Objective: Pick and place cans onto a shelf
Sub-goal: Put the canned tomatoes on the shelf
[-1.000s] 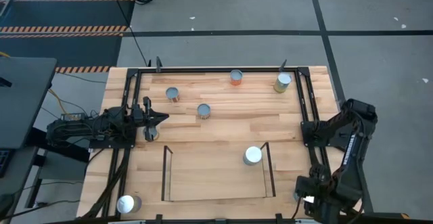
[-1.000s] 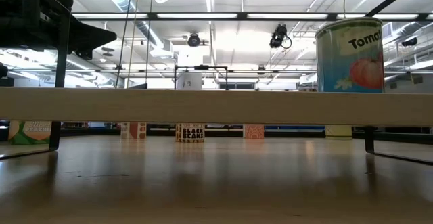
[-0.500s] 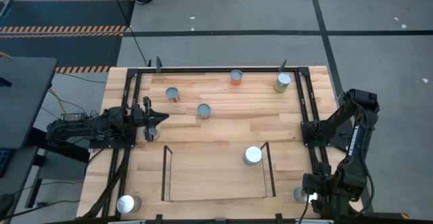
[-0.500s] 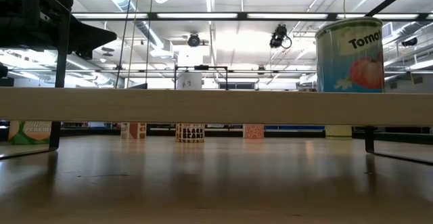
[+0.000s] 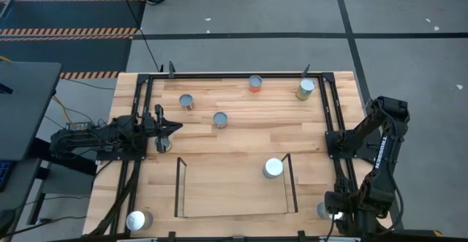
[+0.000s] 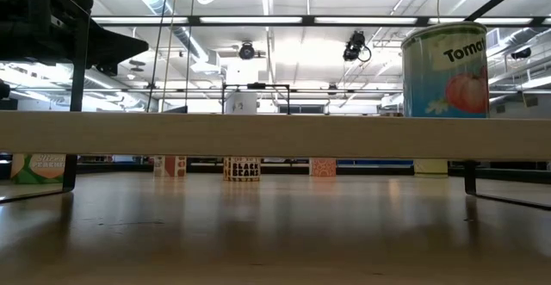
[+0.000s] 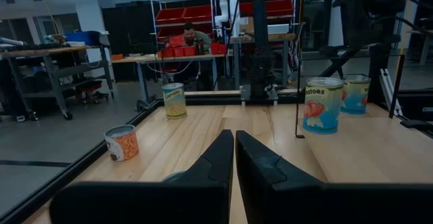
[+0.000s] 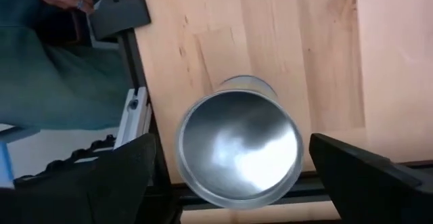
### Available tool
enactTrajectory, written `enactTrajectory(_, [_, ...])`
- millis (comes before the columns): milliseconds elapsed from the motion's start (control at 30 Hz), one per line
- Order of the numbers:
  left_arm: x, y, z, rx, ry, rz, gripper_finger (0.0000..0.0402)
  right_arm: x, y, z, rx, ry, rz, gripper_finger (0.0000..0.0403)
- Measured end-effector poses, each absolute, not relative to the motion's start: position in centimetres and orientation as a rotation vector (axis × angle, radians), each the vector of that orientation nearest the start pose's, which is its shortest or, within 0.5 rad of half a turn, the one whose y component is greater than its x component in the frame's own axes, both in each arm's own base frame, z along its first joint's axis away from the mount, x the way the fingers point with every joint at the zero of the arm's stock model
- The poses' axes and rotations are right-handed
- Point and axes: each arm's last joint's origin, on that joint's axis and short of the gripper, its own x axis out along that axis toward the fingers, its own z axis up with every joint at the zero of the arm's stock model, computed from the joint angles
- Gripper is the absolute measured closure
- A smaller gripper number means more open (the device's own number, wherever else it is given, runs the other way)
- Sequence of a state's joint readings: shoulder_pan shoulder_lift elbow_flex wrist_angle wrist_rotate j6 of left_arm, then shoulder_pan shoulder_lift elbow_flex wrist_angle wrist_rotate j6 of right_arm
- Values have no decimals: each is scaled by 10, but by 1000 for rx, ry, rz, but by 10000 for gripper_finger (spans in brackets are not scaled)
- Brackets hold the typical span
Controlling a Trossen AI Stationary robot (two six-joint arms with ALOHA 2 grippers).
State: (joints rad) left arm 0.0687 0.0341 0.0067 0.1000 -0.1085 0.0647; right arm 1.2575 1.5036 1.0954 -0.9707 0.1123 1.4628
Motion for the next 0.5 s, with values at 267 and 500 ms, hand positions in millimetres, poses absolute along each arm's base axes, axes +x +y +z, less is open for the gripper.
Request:
enactTrajectory(267, [99, 10, 173, 63, -67, 180, 377, 90, 264, 211, 237, 1479, -67, 3])
enactTrajectory(500, [99, 10, 173, 63, -67, 179, 377, 93, 262, 209, 272, 1483, -131, 15])
